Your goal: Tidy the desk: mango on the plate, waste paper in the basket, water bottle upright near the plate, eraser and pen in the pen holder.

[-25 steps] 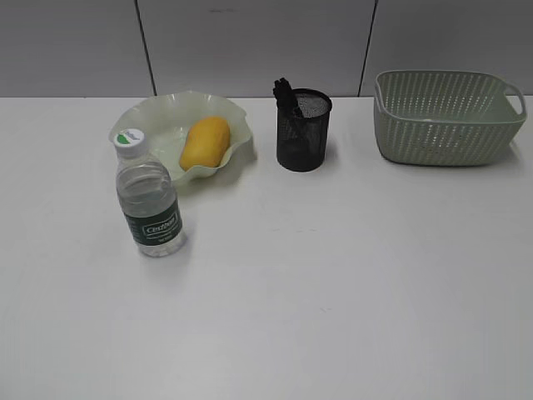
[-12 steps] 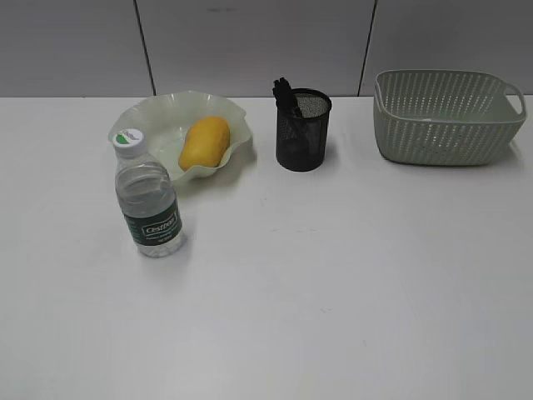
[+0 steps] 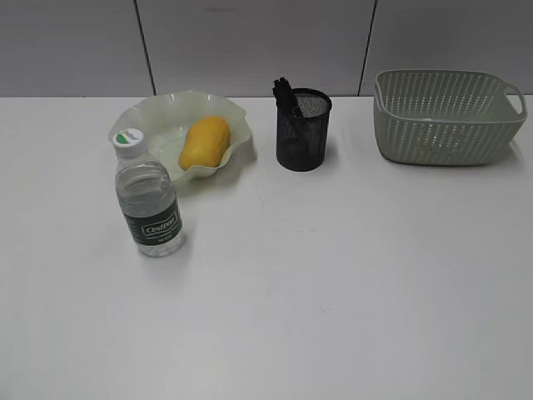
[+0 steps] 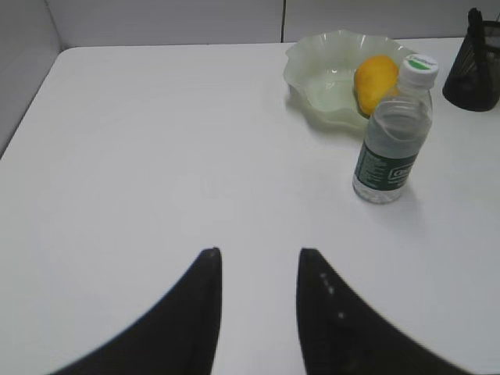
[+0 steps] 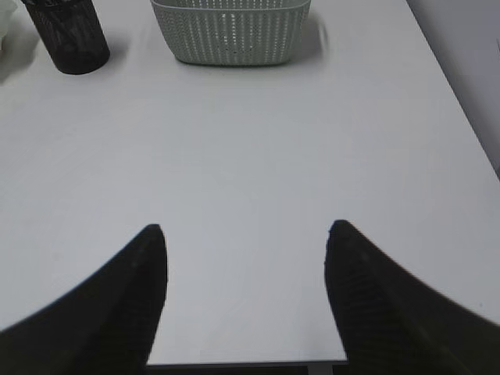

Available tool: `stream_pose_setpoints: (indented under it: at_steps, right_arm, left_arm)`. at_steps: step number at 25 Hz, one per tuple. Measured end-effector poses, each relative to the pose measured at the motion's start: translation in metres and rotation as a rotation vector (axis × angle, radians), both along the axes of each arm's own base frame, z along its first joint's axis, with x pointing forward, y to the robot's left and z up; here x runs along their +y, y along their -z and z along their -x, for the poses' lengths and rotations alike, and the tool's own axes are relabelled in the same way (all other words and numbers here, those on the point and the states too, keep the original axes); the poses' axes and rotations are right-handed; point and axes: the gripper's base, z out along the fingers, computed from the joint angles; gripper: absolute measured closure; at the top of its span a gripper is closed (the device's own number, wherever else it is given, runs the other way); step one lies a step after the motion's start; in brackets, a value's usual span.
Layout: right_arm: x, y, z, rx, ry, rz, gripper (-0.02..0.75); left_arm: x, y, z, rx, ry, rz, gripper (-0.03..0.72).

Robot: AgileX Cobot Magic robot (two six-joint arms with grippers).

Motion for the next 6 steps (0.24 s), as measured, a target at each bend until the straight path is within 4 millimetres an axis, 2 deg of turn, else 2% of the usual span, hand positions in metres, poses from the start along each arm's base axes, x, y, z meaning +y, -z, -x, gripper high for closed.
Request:
stream_pose_setpoints:
  at_steps: [6]
  right_arm:
    - [0.0004,0.0000,0.0002,-0.001,-0.003,-0.004,0.233]
  left_arm:
    - [0.0000,0.0000,0.0000,0.000,0.000,0.000,0.449]
